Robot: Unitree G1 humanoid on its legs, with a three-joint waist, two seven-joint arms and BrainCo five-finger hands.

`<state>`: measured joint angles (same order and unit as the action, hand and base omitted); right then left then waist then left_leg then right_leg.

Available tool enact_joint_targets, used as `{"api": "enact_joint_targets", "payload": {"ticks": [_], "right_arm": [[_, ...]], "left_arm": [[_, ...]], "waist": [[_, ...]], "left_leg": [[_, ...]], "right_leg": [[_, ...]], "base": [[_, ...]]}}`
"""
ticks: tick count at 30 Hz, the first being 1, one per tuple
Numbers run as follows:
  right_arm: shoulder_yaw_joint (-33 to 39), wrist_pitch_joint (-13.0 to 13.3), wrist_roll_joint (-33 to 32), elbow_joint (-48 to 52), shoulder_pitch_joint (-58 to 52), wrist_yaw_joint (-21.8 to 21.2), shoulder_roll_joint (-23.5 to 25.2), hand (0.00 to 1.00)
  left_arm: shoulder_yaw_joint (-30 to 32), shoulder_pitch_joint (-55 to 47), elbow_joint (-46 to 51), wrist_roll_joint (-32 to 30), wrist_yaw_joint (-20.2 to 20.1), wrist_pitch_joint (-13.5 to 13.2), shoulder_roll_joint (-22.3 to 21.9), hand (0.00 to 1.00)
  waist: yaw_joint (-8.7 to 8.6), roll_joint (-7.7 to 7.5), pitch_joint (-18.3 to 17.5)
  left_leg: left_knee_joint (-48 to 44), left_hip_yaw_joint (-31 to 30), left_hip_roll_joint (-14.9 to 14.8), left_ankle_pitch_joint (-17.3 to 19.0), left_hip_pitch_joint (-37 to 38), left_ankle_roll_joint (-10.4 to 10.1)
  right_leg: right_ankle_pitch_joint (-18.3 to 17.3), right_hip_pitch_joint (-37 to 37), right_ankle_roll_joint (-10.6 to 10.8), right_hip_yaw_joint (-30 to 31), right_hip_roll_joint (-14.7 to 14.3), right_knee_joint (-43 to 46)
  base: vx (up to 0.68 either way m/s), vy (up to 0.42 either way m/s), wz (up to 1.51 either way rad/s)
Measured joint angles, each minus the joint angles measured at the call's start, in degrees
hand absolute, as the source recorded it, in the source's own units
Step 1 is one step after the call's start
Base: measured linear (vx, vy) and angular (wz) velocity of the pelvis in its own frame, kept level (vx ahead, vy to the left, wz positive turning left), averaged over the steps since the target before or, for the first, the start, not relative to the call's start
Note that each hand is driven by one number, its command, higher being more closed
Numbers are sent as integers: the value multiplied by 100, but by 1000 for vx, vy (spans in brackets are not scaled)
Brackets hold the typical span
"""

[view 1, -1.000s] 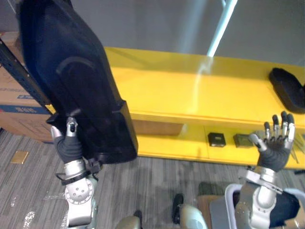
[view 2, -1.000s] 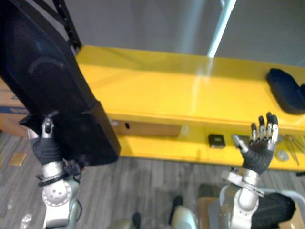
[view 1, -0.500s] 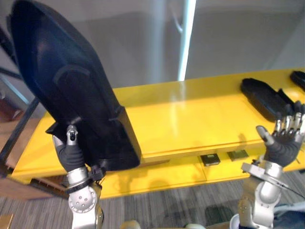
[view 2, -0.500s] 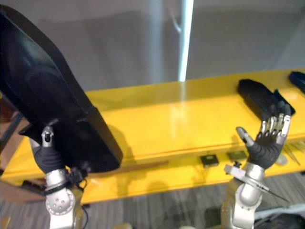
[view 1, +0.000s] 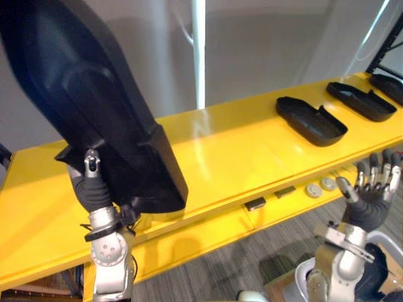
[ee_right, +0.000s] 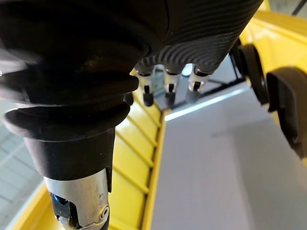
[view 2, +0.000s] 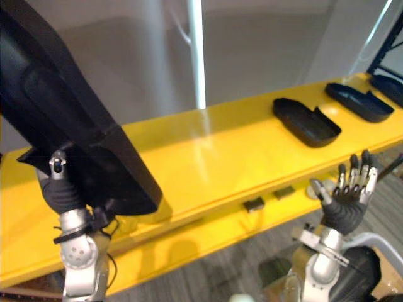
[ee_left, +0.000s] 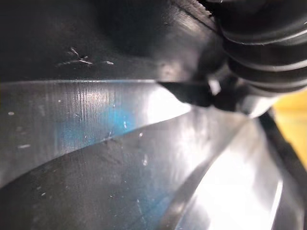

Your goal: Walk over and take plastic housings, then place them on the shelf

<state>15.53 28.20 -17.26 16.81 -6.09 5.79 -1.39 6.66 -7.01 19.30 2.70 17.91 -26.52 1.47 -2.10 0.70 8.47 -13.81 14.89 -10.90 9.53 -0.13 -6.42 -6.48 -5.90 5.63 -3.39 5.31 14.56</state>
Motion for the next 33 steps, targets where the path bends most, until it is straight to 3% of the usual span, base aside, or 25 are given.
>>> {"api": "enact_joint_targets", "payload": {"ticks": [4, 10, 11, 13, 14, 17, 18, 23, 25, 30, 33], "right_arm": [[1, -93, 7, -2, 263, -94, -190, 0], [50, -93, 2, -262, 618, -96, -577, 0], [16, -97, 2, -275, 749, -77, -578, 0], [7, -103, 2, -274, 880, -63, -579, 0], [-11, -112, 7, -257, 927, -58, -580, 0], [-118, -202, 7, -165, 938, -46, -598, 0], [-289, -291, 17, -95, 983, -49, -620, 0], [-490, -499, 1, 129, 1157, -195, -837, 0], [-485, -502, -8, 136, 1161, -336, -968, 0], [-707, -498, -357, 335, 1222, -648, -1207, 0], [-855, -497, -423, 339, 1210, -717, -1276, 0]], "left_arm": [[-11, -142, 14, -138, 234, 0, -216, 100], [-68, 504, 72, -370, 319, 251, 18, 100], [-71, 955, 7, -368, 333, 504, 227, 100], [-83, 1390, -133, -362, 322, 753, 363, 100], [-174, 1721, -271, -295, 282, 1082, 460, 100], [-307, 2197, -553, -255, 124, 1507, 568, 100], [-358, 2557, -771, -100, -27, 1868, 689, 100], [-414, 3551, -1619, 329, -60, 2876, 1173, 100], [-420, 4008, -2243, 723, -63, 3303, 1345, 100], [-470, 4633, -3345, 1338, -74, 3892, 1615, 100], [-505, 5054, -3733, 1516, -197, 4098, 1825, 100]], "waist": [[65, 46, 212], [-83, 141, 631], [-177, 172, 762], [-193, 184, 905], [-200, 177, 923], [-215, 142, 978], [-221, 128, 1035], [-237, 136, 1114], [-354, 138, 1115], [-493, 173, 1244], [-513, 187, 1285]], "left_leg": [[-71, -61, -127, -68, -156, -50], [37, -50, 11, -146, -309, 58], [30, -87, 61, -146, -423, 58], [44, -142, 104, -149, -453, 52], [81, -169, 163, -154, -537, 47], [182, -163, 254, -215, -592, 74], [253, -133, 299, -249, -592, 99], [419, 129, 387, -325, -592, 147], [467, 165, 403, -325, -586, 147], [576, 427, 406, -331, -422, 139], [589, 480, 407, -332, -371, 136]], "right_leg": [[-153, -227, -208, -108, -165, 206], [-91, -560, -195, -44, -94, 427], [-30, -639, -178, -31, -56, 435], [49, -655, -151, -3, -37, 422], [91, -751, -115, 36, 1, 375], [136, -819, -58, 45, 88, 317], [182, -825, -39, 53, 127, 241], [246, -987, 28, 242, 212, 190], [252, -1000, 37, 263, 255, 164], [257, -982, 40, 369, 242, 143], [258, -965, 40, 399, 241, 137]], "base": [[-57, -117, 0], [-1, -16, -2], [-4, 41, 2], [9, 55, -4], [-3, 61, -7], [-1, 55, 5], [-6, 51, 1], [8, 35, -13], [35, 32, -5], [31, 5, -16], [13, -4, -8]]}}
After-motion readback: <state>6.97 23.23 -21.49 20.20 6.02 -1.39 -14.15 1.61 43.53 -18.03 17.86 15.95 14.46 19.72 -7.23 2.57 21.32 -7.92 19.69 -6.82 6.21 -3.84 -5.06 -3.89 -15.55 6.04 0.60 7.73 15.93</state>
